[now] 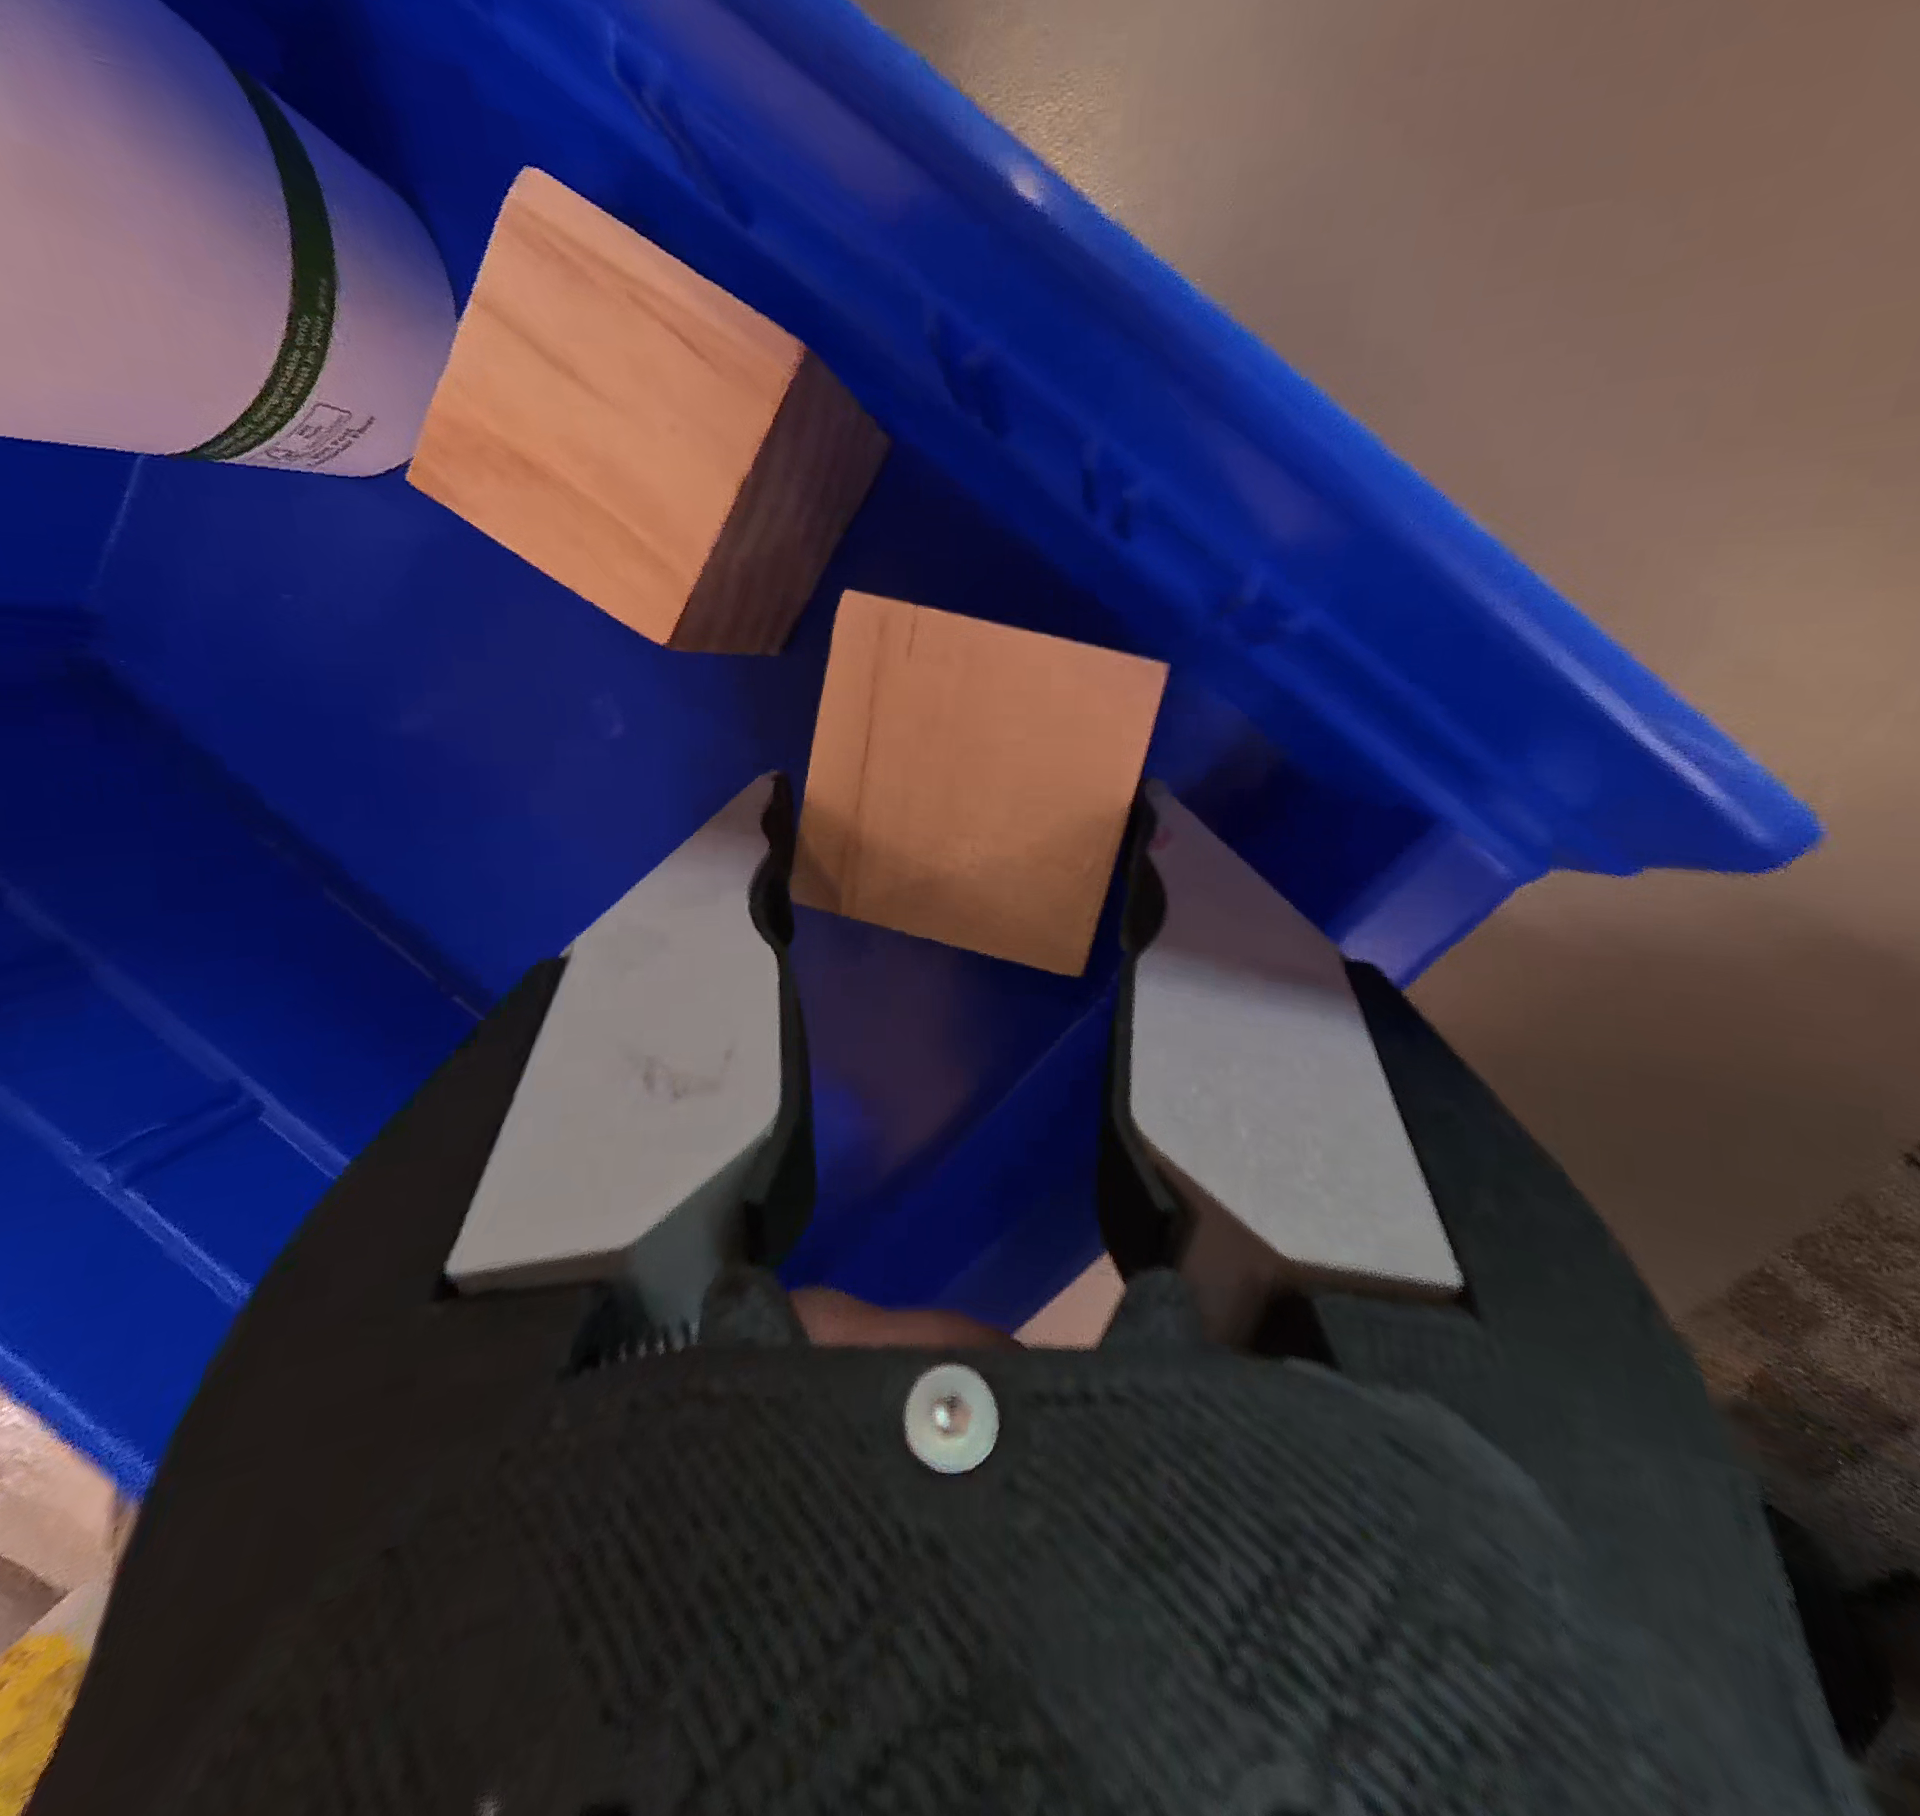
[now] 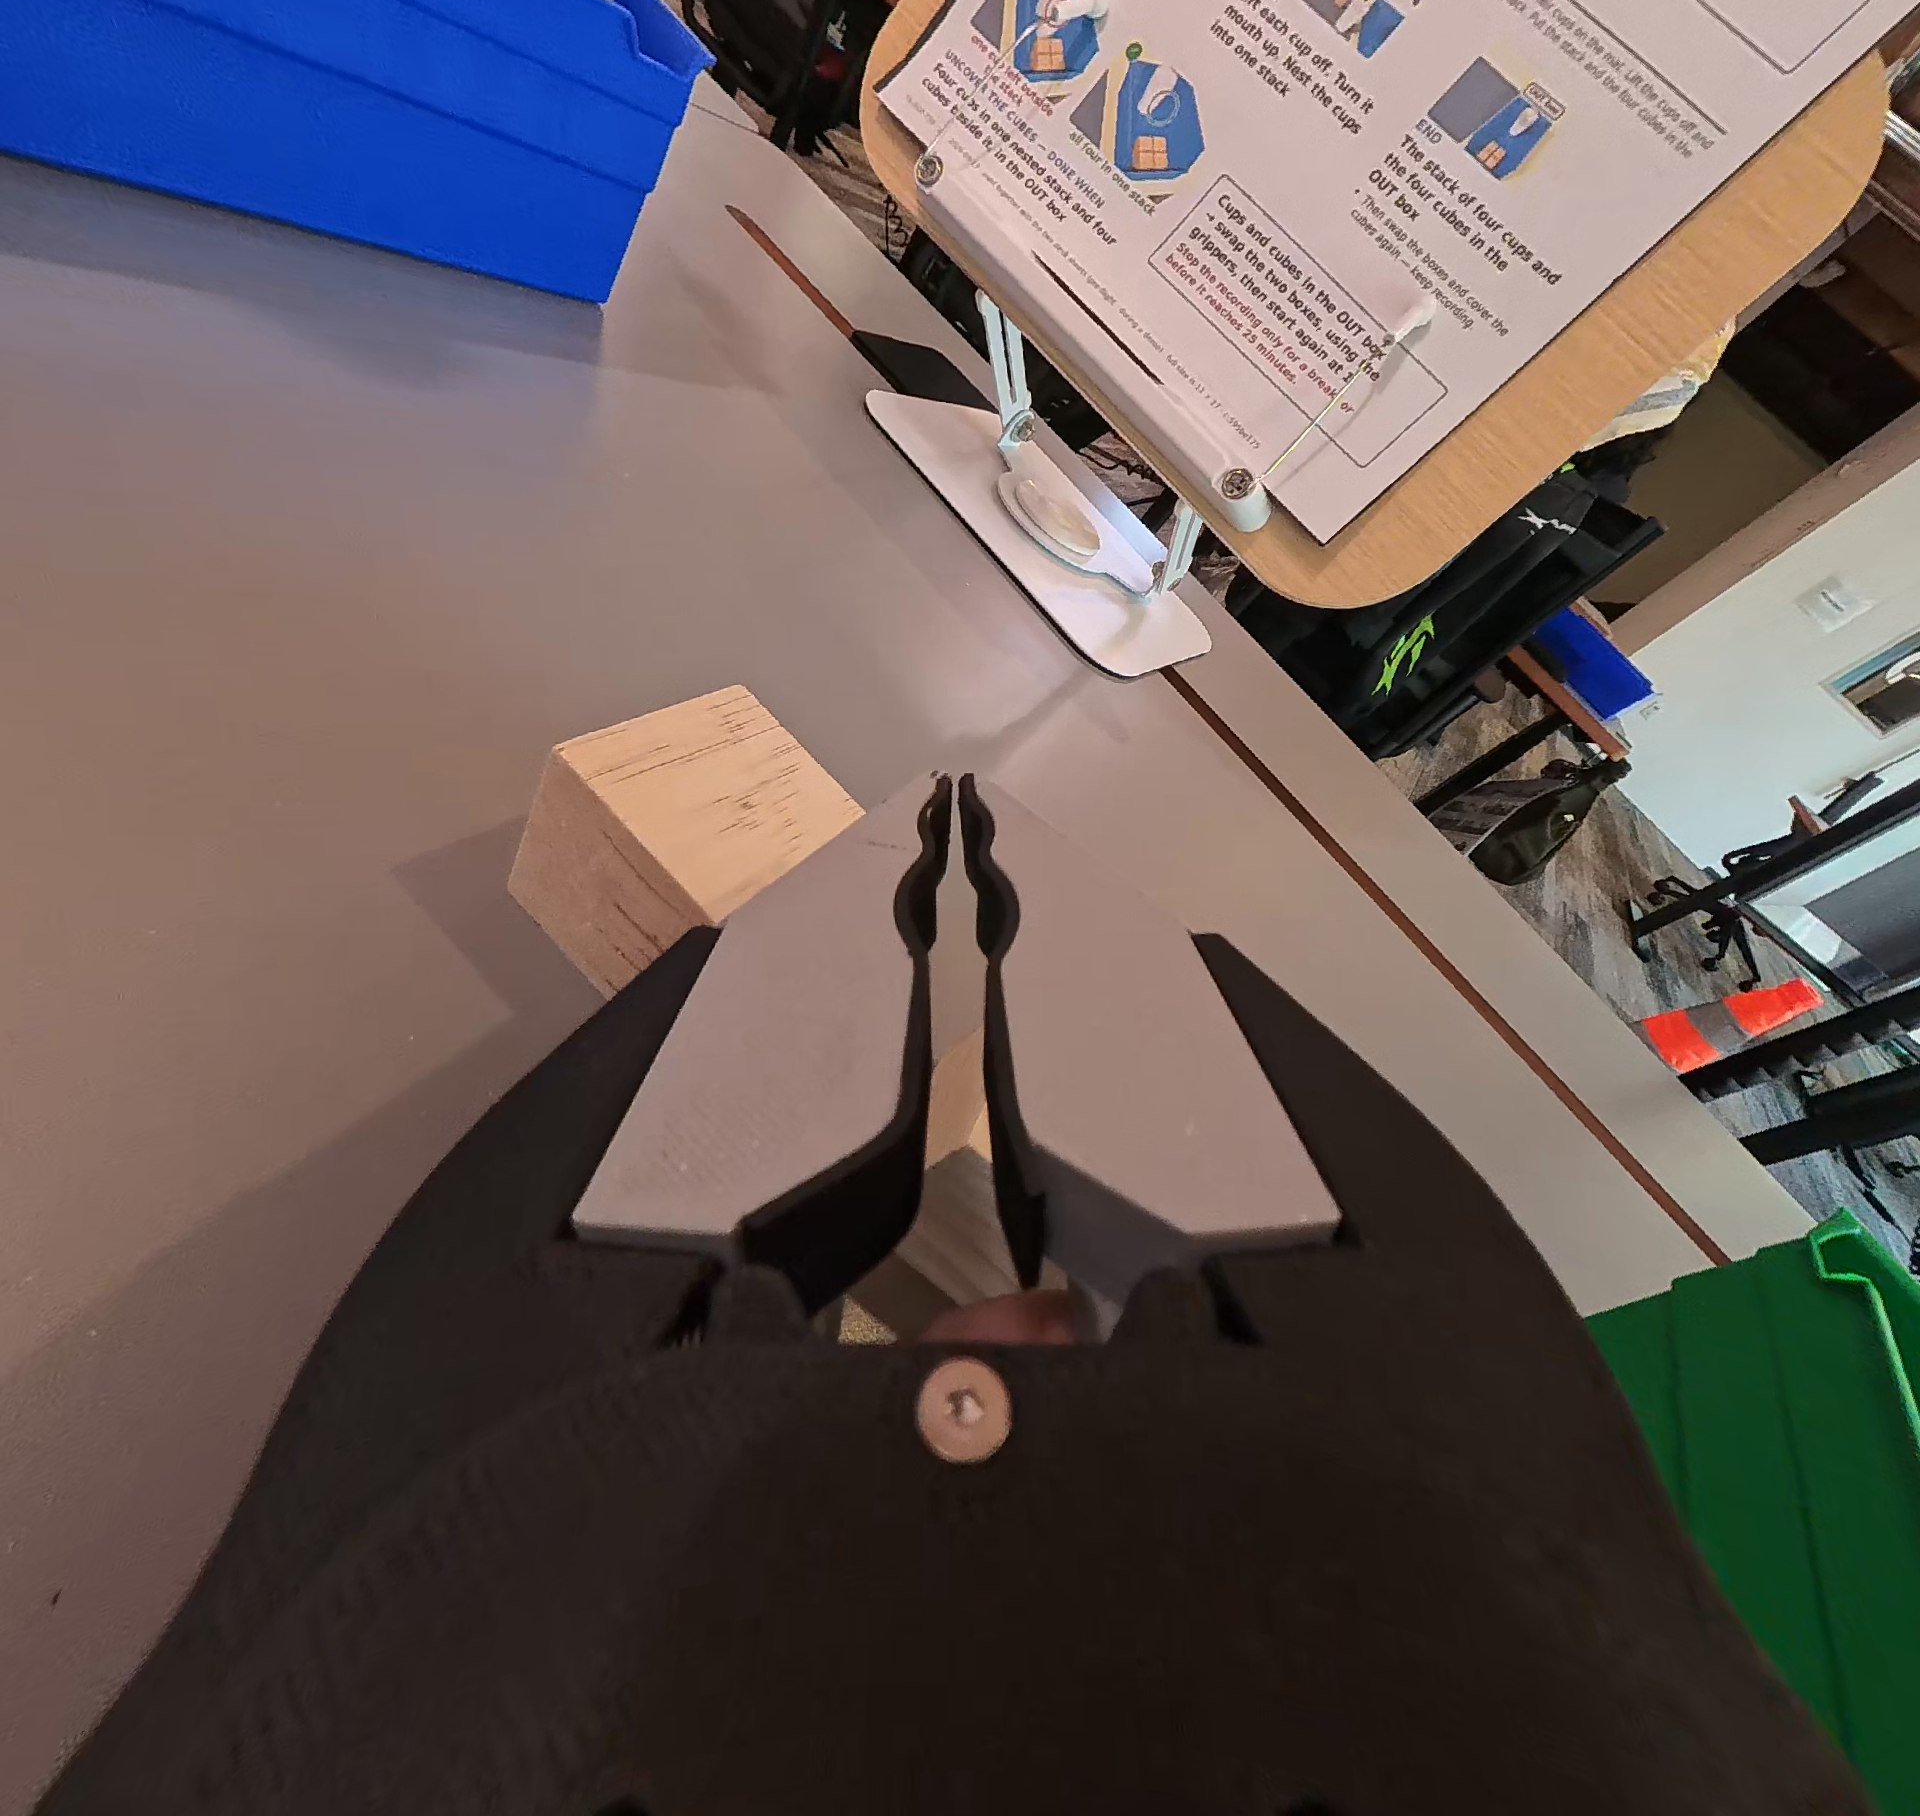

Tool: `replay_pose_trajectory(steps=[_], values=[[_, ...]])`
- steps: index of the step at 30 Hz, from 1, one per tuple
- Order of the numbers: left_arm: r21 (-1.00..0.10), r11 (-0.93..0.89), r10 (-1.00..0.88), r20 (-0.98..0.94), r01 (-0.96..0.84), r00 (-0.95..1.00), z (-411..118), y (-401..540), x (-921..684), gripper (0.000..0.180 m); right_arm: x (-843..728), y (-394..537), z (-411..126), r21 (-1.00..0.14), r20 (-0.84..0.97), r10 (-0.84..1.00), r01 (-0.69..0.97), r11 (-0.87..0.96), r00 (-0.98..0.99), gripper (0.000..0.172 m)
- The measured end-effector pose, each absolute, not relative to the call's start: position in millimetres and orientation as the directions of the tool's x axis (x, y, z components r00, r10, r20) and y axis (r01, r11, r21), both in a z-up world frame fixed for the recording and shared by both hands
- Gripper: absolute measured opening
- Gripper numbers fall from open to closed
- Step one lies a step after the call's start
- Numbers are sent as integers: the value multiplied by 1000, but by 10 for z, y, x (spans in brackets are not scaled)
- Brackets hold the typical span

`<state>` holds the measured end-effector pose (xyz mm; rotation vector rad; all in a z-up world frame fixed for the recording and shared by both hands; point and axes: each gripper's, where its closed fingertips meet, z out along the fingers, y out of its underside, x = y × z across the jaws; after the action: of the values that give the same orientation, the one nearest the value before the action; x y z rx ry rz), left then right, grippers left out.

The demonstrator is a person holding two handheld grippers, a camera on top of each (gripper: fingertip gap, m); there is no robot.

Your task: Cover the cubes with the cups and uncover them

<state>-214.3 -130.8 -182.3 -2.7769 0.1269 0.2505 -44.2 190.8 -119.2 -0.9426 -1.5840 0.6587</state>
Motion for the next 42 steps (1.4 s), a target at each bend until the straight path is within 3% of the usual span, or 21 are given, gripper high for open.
replay_pose_trajectory(steps=[5,10,12,13,15,17,21,25,28,31,33,39,42], values=[[-411,-897,7,-382,-163,924,-1568,-1343,-2394,63,-437,1921,-1169,-827,520,852,220,518,-51,0],[-600,-769,218,-568,-218,794,-760,-1188,-2583,59,-438,1897,-1161,-824,526,849,216,524,-53,0],[-629,-730,196,-567,-267,800,-533,-1011,-2398,58,-442,1894,-1173,-821,530,846,219,528,-55,0],[-642,-700,164,-571,-313,805,-429,-882,-2249,6,-443,1897,-1178,-819,532,845,220,530,-54,0],[-655,-628,112,-610,-420,784,-200,-589,-1950,0,-446,1917,-1184,-817,535,844,224,531,-49,0],[-682,-596,54,-560,-423,827,-195,-309,-1694,0,-443,1951,-1181,-821,528,848,229,522,-42,0],[-562,-713,-8,-591,-419,807,-611,-130,-1796,0,-429,2020,-1170,-834,510,860,233,500,-23,0],[-629,-708,49,-498,-322,866,-703,-215,-1894,0,-425,2033,-1163,-840,501,865,230,492,-23,0],[-668,-735,217,-394,-116,893,-711,-453,-2143,18,-434,2004,-1168,-835,508,861,229,501,-32,0],[-619,-770,390,-268,152,881,-937,-812,-2356,57,-442,1979,-1182,-824,523,851,232,517,-40,0],[-581,-765,470,-208,278,858,-1133,-995,-2408,72,-446,1962,-1177,-823,526,850,229,520,-43,0],[-495,-792,525,-251,358,813,-1593,-1229,-2500,81,-446,1939,-1192,-819,530,847,230,526,-48,0],[-400,-859,455,-310,320,835,-1852,-1264,-2494,63,-443,1950,-1187,-821,528,848,230,522,-42,0]])
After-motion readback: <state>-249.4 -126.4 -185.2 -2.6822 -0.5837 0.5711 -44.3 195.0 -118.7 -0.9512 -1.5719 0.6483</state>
